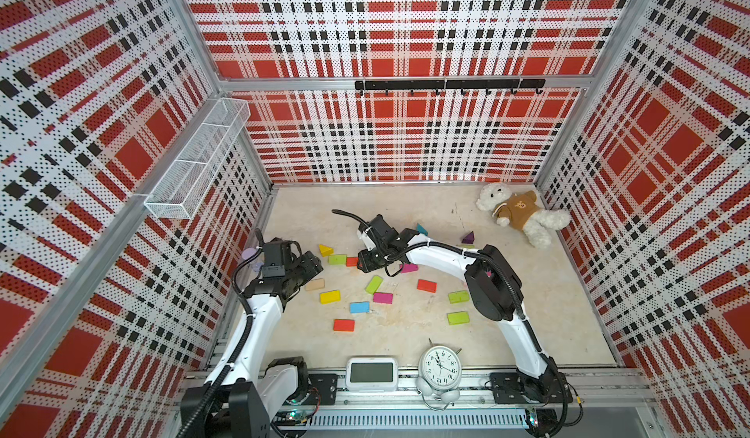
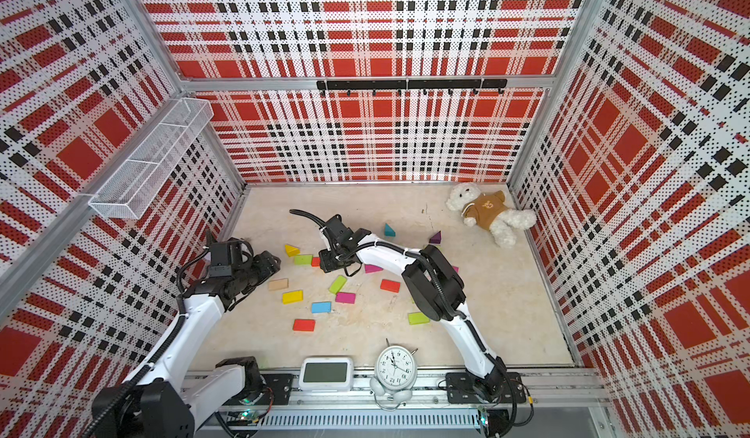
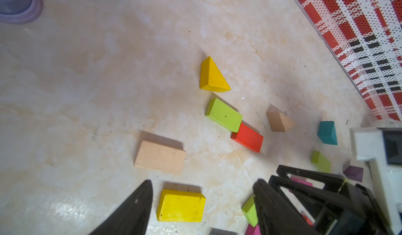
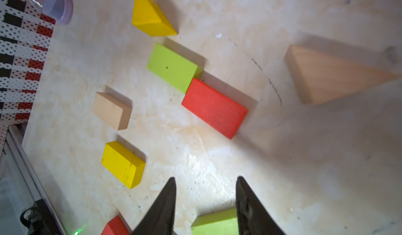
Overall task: Assemble a carrot with building blocks
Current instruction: Assemble the building block at the center of the board.
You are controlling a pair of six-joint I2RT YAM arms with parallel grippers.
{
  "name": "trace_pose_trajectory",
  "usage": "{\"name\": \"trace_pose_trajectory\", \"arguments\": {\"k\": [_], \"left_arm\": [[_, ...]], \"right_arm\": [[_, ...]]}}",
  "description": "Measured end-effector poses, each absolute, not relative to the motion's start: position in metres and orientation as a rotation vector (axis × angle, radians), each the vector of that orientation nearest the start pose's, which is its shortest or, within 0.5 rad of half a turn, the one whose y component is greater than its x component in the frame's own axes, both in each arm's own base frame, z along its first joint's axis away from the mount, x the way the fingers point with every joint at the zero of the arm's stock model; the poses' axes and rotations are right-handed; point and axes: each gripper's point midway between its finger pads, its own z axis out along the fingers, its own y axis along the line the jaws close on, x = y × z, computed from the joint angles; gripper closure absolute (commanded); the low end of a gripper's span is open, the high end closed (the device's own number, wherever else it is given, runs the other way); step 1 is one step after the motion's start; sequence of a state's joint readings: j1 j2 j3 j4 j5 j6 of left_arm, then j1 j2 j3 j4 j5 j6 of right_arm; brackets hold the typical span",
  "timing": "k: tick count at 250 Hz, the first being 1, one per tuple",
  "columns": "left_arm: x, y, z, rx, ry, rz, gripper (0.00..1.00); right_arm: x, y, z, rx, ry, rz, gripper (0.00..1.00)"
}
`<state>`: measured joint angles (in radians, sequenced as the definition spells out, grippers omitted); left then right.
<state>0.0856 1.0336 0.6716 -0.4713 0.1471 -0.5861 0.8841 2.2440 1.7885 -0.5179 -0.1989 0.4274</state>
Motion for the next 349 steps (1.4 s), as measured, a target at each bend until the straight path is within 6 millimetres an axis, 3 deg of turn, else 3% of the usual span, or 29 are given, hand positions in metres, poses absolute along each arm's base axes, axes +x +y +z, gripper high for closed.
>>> {"name": "trace_pose_trajectory", "arguments": {"k": [65,106,156,266,349], "left_arm": [[0.302,0.005,0.130,-0.749,2.305,-0.395,0.24],[0.302,0.009,0.130,-0.762,2.299,-0.390,0.24],[0.302,0.011,0.131,-0.766,2.294,-0.391,0.24],[0.304,0.010,0.129,-0.764,2.299,-0.396,0.24],[0.306,0.010,0.129,-0.762,2.293,-0.399,0.24]], "right_arm": [[0.318,0.479,0.063,-0.726,2.601,0.789,0.56],[0.318,0.489,0.047,-0.718,2.624,0.809,0.56],[0.323,0.497,0.034,-0.713,2.639,0.812,0.56],[0.336,0.511,0.035,-0.692,2.614,0.829,0.55],[0.342,0.510,0.034,-0.675,2.615,0.828,0.54]]}}
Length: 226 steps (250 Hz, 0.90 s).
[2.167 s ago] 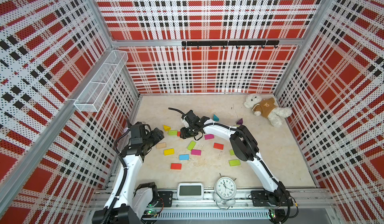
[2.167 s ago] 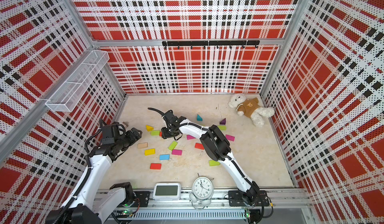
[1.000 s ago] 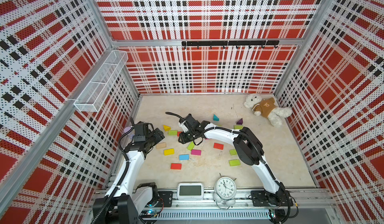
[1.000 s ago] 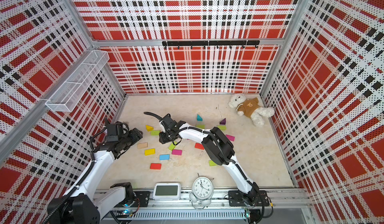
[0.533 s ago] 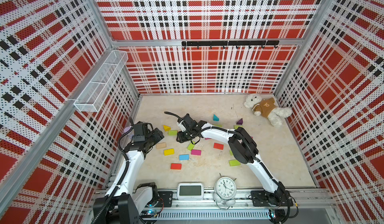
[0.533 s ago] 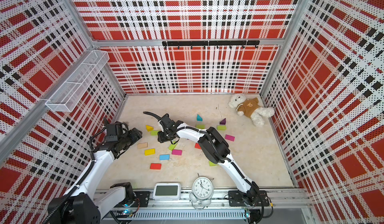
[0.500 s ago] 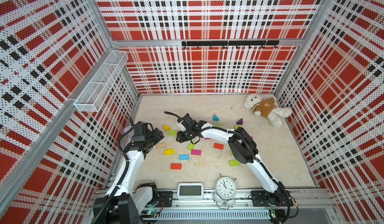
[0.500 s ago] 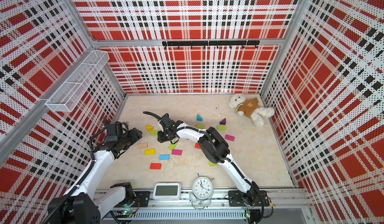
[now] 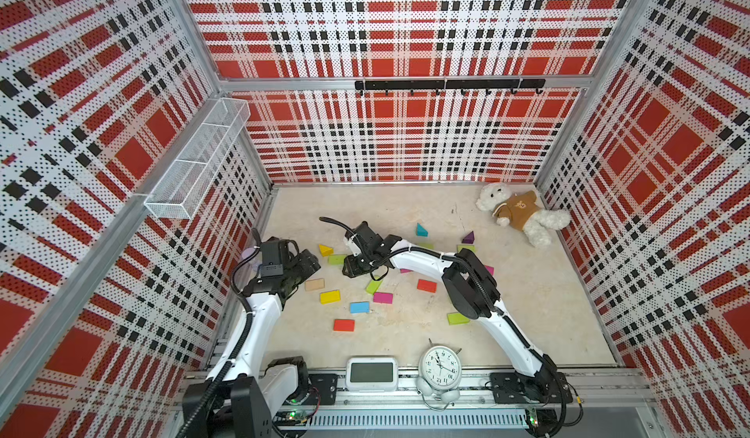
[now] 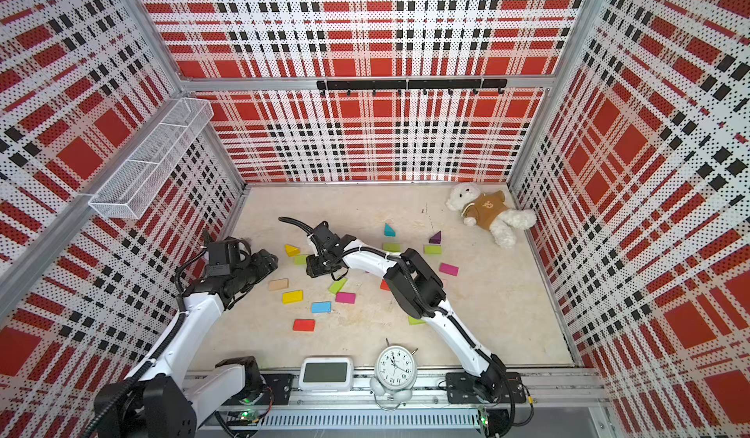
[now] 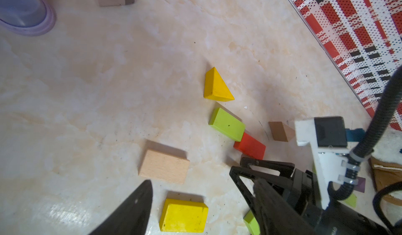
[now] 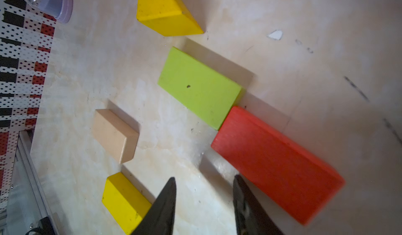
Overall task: Assemble a carrot with building blocks
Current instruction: Assemble the building block at the center of the board.
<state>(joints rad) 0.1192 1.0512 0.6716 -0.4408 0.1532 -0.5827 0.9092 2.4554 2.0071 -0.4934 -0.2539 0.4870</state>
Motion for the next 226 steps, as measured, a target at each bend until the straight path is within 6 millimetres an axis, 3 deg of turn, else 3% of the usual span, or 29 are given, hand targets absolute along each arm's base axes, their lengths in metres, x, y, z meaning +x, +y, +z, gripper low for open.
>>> {"name": "trace_pose_trajectory", "arguments": {"k": [226], "left_arm": [[0.307,0.009,0.128,-0.761,2.297,-0.406,0.24]], "right_arm": [[0.353,0.515,0.035,-0.664,2.598,0.838,0.51]]}}
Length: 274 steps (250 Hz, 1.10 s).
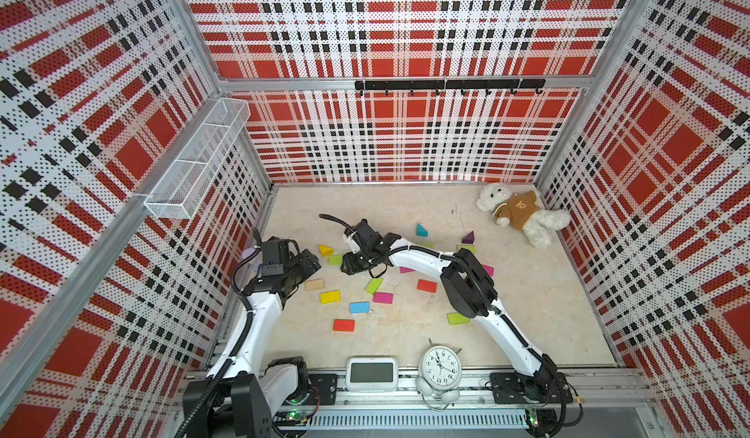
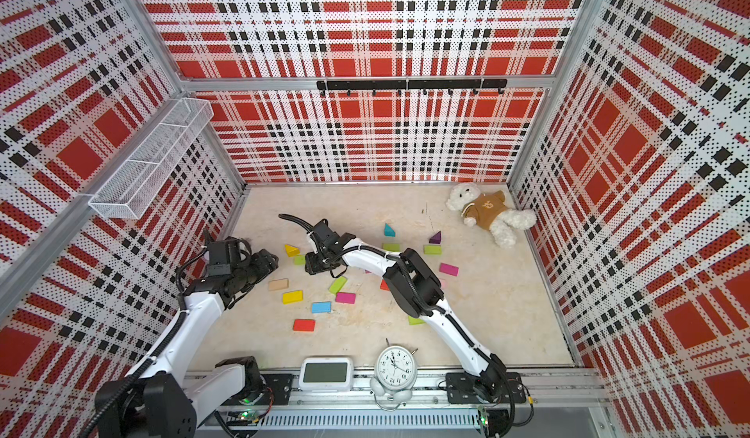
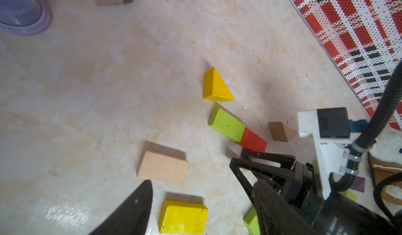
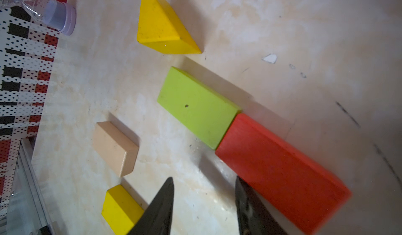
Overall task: Assemble a carrot with building blocks
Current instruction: Assemble the building block at the center of the board.
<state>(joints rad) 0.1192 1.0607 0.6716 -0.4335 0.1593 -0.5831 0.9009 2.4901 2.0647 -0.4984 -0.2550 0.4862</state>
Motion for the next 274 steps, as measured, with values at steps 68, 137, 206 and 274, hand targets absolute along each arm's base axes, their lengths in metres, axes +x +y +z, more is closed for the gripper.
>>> {"name": "trace_pose_trajectory", "arguments": {"k": [68,137,206,274], "left_arm": [[0.307,0.008,0.127,-0.758,2.301,-0.409,0.23],[0.317,0.000,0.125,-0.725,2.349,-0.374,0.20],[0.357,0.004,0.115,-0.669,2.441,-0.252,0.18],[0.391,-0.008,0.085,-0.585,2.552,-0.164,0.28]], "right_arm": [[0.336,0.498,0.044,-0.668,2.609,0.848,0.46],[0.319,0.455,0.167,-0.623,2.414,0.949,0.40],[0.330,0.415,0.183,-0.530,2.339,0.969,0.40],[0.327,0.396,0.146,-0.488,2.434,0.919,0.40]]}}
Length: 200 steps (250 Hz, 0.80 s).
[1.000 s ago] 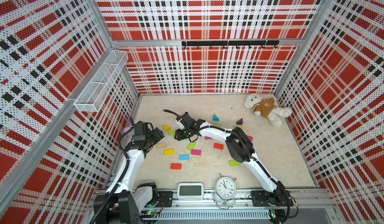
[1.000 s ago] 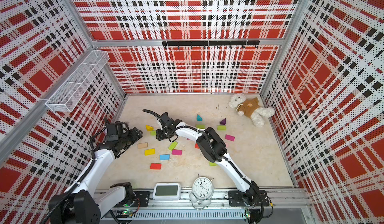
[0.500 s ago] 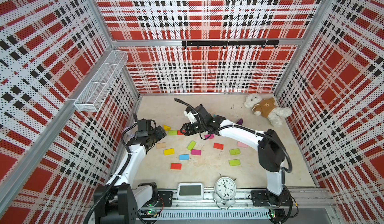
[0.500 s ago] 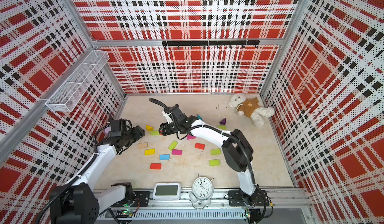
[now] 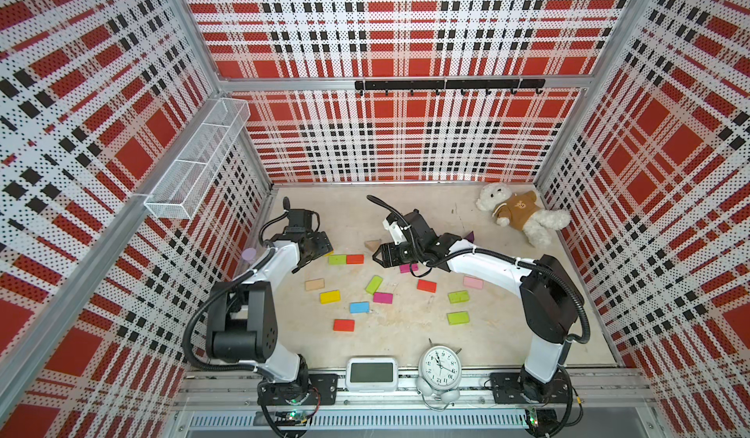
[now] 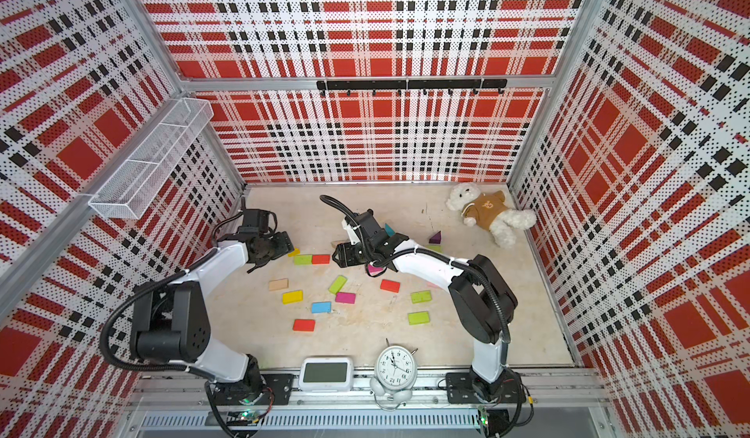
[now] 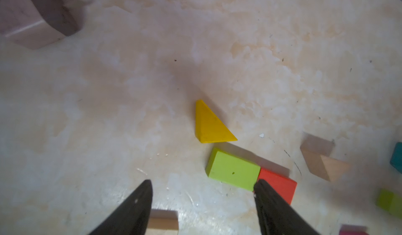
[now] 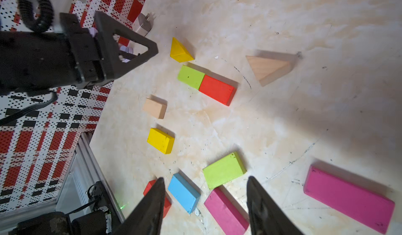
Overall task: Assemble a carrot with building blocks
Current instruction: Assemble the building block at the center of the board.
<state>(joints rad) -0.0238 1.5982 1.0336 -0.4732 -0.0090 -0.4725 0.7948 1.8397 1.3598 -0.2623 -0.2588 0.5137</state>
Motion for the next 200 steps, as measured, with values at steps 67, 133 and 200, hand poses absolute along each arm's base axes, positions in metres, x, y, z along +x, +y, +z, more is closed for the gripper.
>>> {"name": "trace_pose_trajectory", "arguments": {"k": [67,133,200], "left_arm": [[0.404,-0.014,0.060,-0.549,2.617,-0.090,0.32],[0.417,-0.011,0.052,-0.536,2.630,-0.045,0.41],[0.428,-0.011,0.042,-0.518,2.649,-0.022,0.51]], "right_arm": [[0.334,0.392,0.145,-0.465,2.434,0.916,0.41],[0.340,0.388,0.130,-0.448,2.468,0.898,0.41],[0.346,0.392,0.124,-0.446,2.480,0.899,0.42]]}}
